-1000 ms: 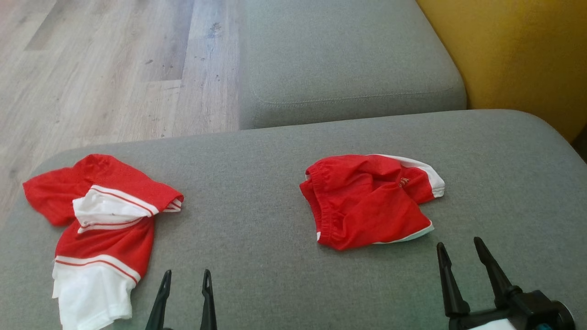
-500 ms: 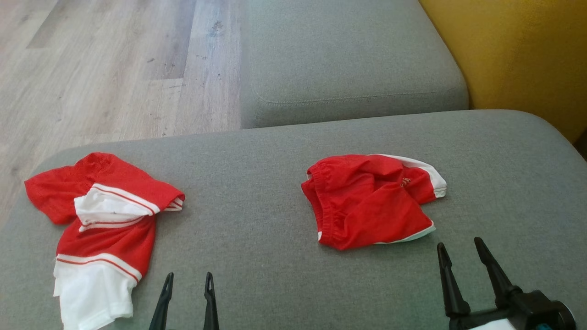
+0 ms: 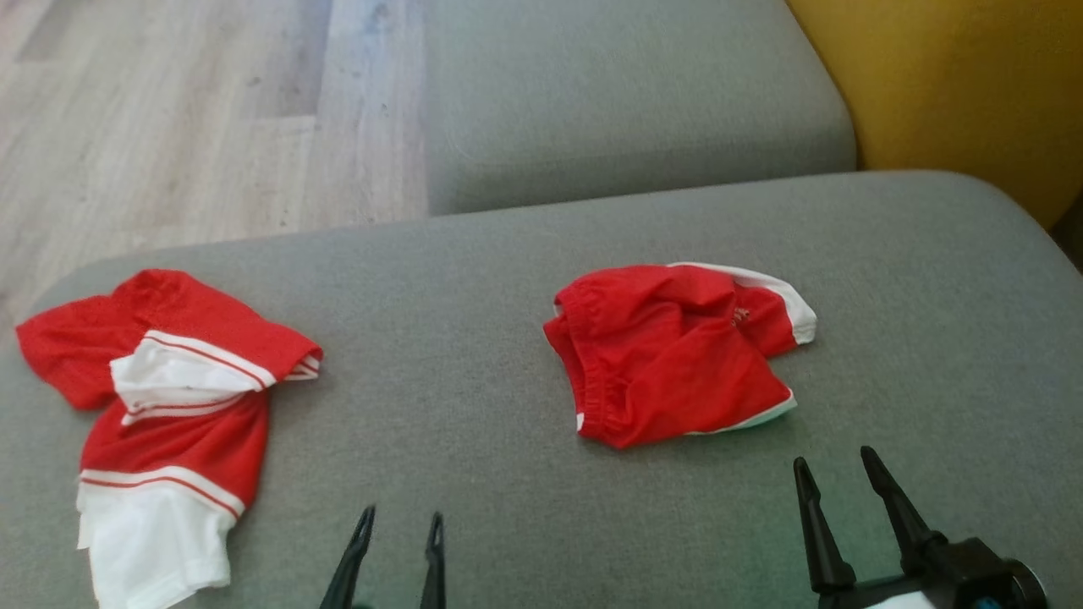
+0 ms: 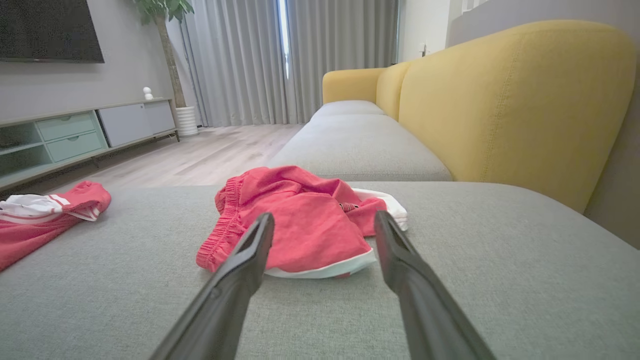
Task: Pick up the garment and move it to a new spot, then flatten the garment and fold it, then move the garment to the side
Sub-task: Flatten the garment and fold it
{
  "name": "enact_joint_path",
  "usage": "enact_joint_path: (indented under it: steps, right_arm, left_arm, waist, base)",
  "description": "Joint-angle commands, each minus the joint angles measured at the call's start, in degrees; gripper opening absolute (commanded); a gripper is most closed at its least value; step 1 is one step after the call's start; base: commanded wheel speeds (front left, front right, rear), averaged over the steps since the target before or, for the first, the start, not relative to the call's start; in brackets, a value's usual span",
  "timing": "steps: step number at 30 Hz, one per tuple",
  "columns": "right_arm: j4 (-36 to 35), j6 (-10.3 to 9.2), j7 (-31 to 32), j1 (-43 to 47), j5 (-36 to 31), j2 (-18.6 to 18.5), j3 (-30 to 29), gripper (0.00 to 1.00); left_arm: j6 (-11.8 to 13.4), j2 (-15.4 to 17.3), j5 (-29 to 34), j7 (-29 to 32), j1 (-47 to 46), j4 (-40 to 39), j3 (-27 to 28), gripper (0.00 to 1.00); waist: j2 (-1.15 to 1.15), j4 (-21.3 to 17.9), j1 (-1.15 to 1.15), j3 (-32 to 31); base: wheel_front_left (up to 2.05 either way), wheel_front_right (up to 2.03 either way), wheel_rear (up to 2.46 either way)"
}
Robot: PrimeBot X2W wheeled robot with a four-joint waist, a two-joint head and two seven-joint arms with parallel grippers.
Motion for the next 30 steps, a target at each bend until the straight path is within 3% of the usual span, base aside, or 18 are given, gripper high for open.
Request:
enact_joint_path:
  steps: [1,8,16,23,30]
  right_arm:
    - [-1.7,0.37,-0.5,-3.5,-0.3,-0.4,1.3,1.00]
    - [-1.9,0.37,-0.5,-5.1,-0.8,-0.4,2.7,1.00]
    - [-2.4,0.37,-0.5,-7.4,-0.9,-1.0,4.7,1.00]
    - [-2.8,0.37,-0.5,-9.7,-0.2,-1.9,6.5,1.00]
    - [-2.7,0.37,-0.5,-11.4,0.8,-2.4,7.5,1.00]
  left_arm:
    - [-0.3,-0.6,0.4,-0.4,-5.1,-1.1,0.9,1.00]
    - [-3.6,0.2,4.7,-0.4,-13.2,4.8,-5.3,1.00]
    - [-7.4,1.0,9.5,-0.4,-25.7,20.8,-14.2,1.00]
    - [-5.9,1.3,11.3,-0.4,-35.7,32.1,-16.1,1.00]
    - [-5.5,2.3,12.9,-0.4,-43.1,38.5,-20.1,1.00]
  waist:
    - [0.00,-0.9,0.00,1.3]
    - [0.00,-3.4,0.00,5.3]
    - [0.00,-7.3,0.00,9.7]
    - [0.00,-10.1,0.00,14.0]
    - [0.00,-12.2,0.00,17.0]
  base:
    - [0.00,0.00,0.00]
    - [0.00,0.00,0.00]
    - [0.00,0.00,0.00]
    - [0.00,0.00,0.00]
    - [0.00,0.00,0.00]
